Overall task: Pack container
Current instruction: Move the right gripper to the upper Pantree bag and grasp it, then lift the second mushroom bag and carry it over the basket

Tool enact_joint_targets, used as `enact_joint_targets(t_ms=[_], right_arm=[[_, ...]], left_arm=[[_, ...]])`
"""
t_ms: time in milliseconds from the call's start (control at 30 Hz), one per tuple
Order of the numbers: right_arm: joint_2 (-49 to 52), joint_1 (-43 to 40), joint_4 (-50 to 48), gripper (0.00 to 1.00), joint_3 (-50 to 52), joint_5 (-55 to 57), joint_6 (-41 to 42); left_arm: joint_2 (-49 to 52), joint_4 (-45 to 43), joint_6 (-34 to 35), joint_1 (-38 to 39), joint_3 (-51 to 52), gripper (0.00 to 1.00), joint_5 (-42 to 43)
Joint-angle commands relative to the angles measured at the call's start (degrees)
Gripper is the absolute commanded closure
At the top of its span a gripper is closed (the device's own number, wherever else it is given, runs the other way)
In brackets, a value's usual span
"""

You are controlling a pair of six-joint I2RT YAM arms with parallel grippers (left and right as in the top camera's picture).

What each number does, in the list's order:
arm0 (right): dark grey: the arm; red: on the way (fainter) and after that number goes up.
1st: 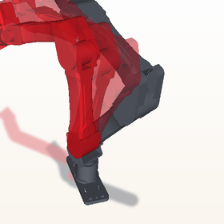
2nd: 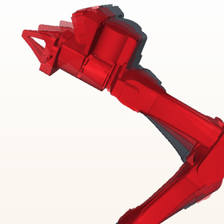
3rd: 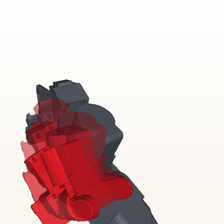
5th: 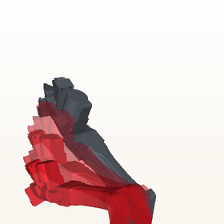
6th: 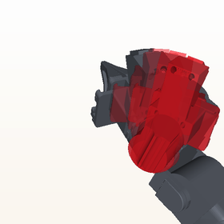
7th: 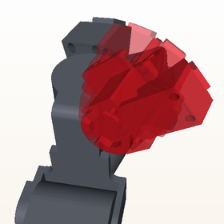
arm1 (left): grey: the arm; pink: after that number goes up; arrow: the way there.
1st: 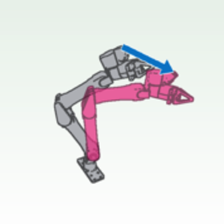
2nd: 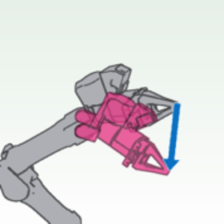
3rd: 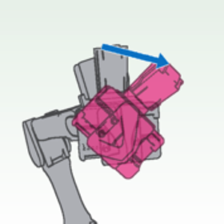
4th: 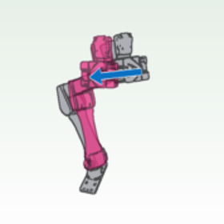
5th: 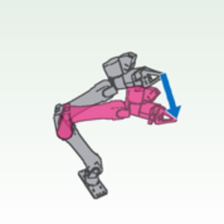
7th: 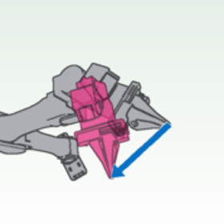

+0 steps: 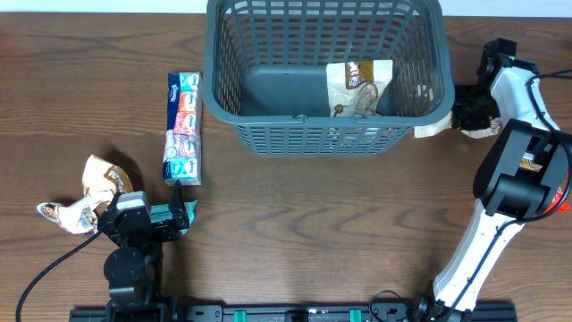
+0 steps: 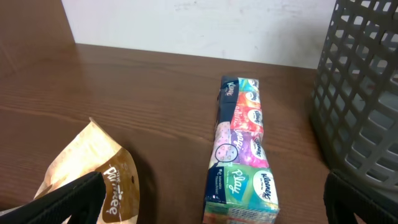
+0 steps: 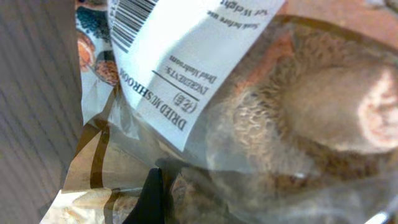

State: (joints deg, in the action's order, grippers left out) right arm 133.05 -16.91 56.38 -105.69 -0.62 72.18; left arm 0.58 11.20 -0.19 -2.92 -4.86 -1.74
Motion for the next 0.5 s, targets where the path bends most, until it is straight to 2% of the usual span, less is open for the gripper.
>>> enact_joint_targets(t_ms=[0,167,467], right_arm=[[2.9,0.1,1.3,0.98,0.7,0.6,-1.5],[1.7,0.1,6.6,0.99,-6.4,0.9,-6.4],[-9.0,0.1,16.0,0.98,-33.9,1.0,-16.6]], left_arm=[[-0.3,1.5,0.1,-0.3,1.0,0.01,-0.3],[-0.3,1.5,0.1,-0.3,1.0,0.01,-0.3],[-0.3,1.5,0.1,-0.3,1.0,0.01,-0.3]])
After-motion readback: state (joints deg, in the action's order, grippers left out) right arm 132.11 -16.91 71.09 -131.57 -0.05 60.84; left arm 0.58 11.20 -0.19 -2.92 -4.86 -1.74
